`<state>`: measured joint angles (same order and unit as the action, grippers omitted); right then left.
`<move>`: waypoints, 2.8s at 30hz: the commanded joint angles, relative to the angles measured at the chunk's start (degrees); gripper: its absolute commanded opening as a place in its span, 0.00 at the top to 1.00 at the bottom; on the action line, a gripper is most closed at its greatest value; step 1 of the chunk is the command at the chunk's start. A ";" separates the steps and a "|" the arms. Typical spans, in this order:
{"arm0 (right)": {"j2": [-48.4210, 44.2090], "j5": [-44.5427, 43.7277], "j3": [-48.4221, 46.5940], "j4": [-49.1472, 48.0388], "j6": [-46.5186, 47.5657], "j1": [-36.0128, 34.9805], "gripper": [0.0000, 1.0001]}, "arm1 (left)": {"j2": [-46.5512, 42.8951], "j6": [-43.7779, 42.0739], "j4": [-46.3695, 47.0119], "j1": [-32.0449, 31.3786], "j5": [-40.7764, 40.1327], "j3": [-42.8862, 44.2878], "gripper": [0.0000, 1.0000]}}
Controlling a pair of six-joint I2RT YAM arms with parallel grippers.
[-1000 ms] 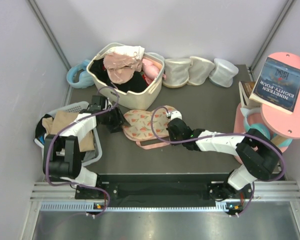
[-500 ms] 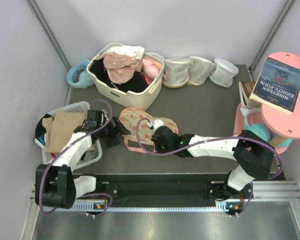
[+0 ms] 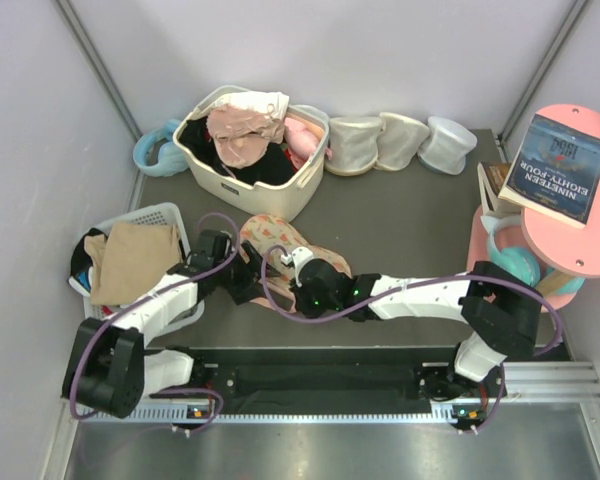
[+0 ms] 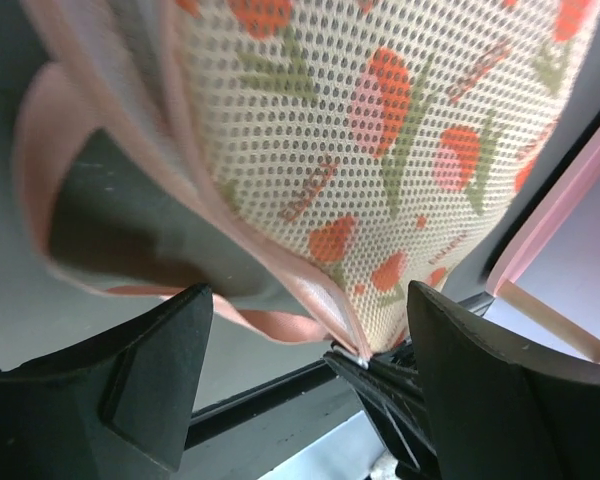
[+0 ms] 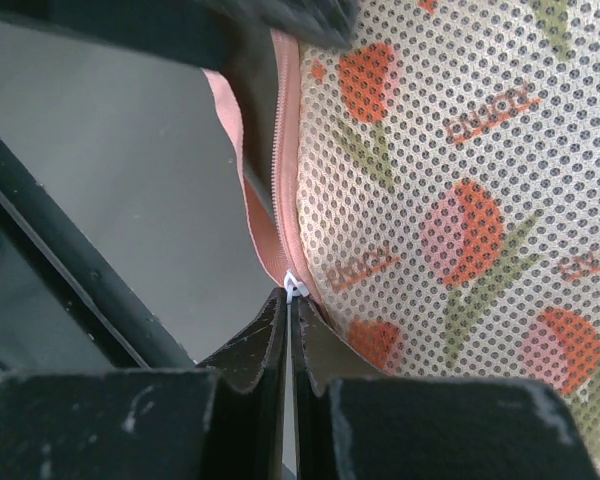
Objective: Unzip the laundry bag and remove the bra
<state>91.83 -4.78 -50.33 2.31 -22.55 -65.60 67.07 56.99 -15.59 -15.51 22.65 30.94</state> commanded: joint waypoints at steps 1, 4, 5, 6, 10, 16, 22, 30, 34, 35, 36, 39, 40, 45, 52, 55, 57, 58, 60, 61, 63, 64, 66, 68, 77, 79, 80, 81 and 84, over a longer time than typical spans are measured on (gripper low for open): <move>-3.67 1.08 0.40 -4.76 -0.22 -0.93 1.00 | 4.28 4.00 8.38 -3.56 -1.91 -0.01 0.20; -4.12 1.17 0.93 -4.77 -0.66 -1.02 1.00 | 6.75 4.27 10.05 -4.97 -2.70 0.96 0.33; -4.29 1.26 1.28 -4.77 -0.74 -1.10 1.00 | 7.28 4.27 10.75 -5.32 -2.96 1.31 0.39; -4.38 1.26 1.46 -4.59 -0.83 -1.02 1.00 | 7.90 4.27 11.02 -5.50 -3.23 1.49 0.45; -5.17 0.82 2.33 -3.80 -2.32 -1.02 1.00 | 10.71 3.30 11.03 -5.59 -3.23 3.59 0.75; -7.45 -0.50 5.06 -2.66 -4.34 0.82 1.00 | 11.86 1.20 8.83 -5.32 -4.02 5.54 1.00; -13.42 -2.08 10.24 -0.02 -5.14 4.77 1.00 | 12.03 -0.30 8.83 -3.48 -2.71 5.54 1.00; -17.92 -2.69 15.87 1.65 -2.77 10.76 1.00 | 13.35 -3.03 9.36 -2.51 -0.77 6.94 1.00; -17.48 -2.96 15.96 1.74 -1.28 12.34 1.00 | 14.49 -4.69 9.53 -2.51 0.19 7.91 1.00; -17.30 -3.05 15.35 2.00 -0.92 12.25 1.00 | 14.58 -5.39 9.53 -2.51 0.81 8.17 1.00; -17.21 -3.05 15.00 2.44 -0.05 12.17 1.00 | 15.37 -6.10 9.36 -2.60 1.42 8.96 1.00; -17.39 -2.43 13.33 3.49 1.01 11.90 1.00 | 17.73 -10.05 6.82 -3.74 2.57 12.20 1.00; -17.56 -2.34 12.54 3.76 1.19 11.29 1.00 | 18.44 -11.54 6.46 -4.35 2.66 13.09 1.00; -17.83 0.03 10.69 4.72 1.37 8.48 1.00 | 24.06 -13.57 7.07 -9.36 6.60 18.35 1.00; -15.28 1.26 7.00 3.85 -0.04 0.75 1.00 | 31.28 -15.50 6.55 -14.20 9.52 26.36 1.00; -12.74 1.52 5.77 2.09 -1.27 -0.49 1.00 | 33.39 -16.30 5.14 -14.46 8.38 30.48 1.00; -10.80 1.52 4.63 0.77 -2.06 -0.75 1.00 | 34.62 -17.70 2.25 -14.38 7.06 32.60 0.89; -10.19 1.61 4.19 0.25 -2.24 -0.67 1.00 | 34.71 -18.05 1.10 -14.29 5.83 34.26 0.73; -8.08 1.52 2.79 -0.46 -2.94 -0.67 1.00 | 34.27 -18.76 -1.80 -14.11 4.07 35.15 0.52; -7.29 1.44 2.25 -0.46 -3.03 -0.75 1.00 | 33.75 -19.02 -2.59 -13.85 2.24 35.24 0.45; -4.92 1.52 0.68 -0.37 -2.94 -0.67 1.00 | 31.55 -19.90 -5.65 -13.50 0.38 34.72 0.34; -4.30 1.52 0.15 -0.29 -3.03 -0.67 1.00 | 30.76 -20.25 -6.63 -13.06 -0.85 33.67 0.32; -3.24 1.26 -0.82 0.07 -3.03 -0.67 1.00 | 27.60 -21.13 -9.79 -12.71 -4.45 32.35 0.27; -3.15 0.47 -1.00 0.24 -3.29 -0.67 1.00 | 24.17 -21.39 -11.73 -12.18 -7.69 29.80 0.25; -2.89 0.64 -1.53 -0.11 -3.21 -0.05 1.00 | 12.04 -13.95 -9.20 -11.56 -6.49 16.54 0.22; -2.80 1.08 -1.62 -0.37 -3.03 0.04 1.00 | 9.94 -12.35 -6.66 -11.56 -4.64 13.90 0.22; -2.62 1.35 -1.62 -0.55 -3.12 0.12 1.00 | 9.49 -11.21 -6.12 -11.65 -4.03 13.19 0.22; -2.71 1.52 -1.70 -0.64 -3.12 0.21 1.00 | 8.88 -10.59 -5.42 -11.56 -3.06 12.14 0.22; -2.71 1.96 -1.79 -1.25 -3.12 0.48 1.00 | 8.08 -6.91 -0.42 -11.56 -0.34 8.89 0.23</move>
<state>88.71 -3.14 -48.88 5.30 -25.58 -65.52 77.73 44.49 -24.80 -27.00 17.89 42.96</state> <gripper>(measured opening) 0.006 0.777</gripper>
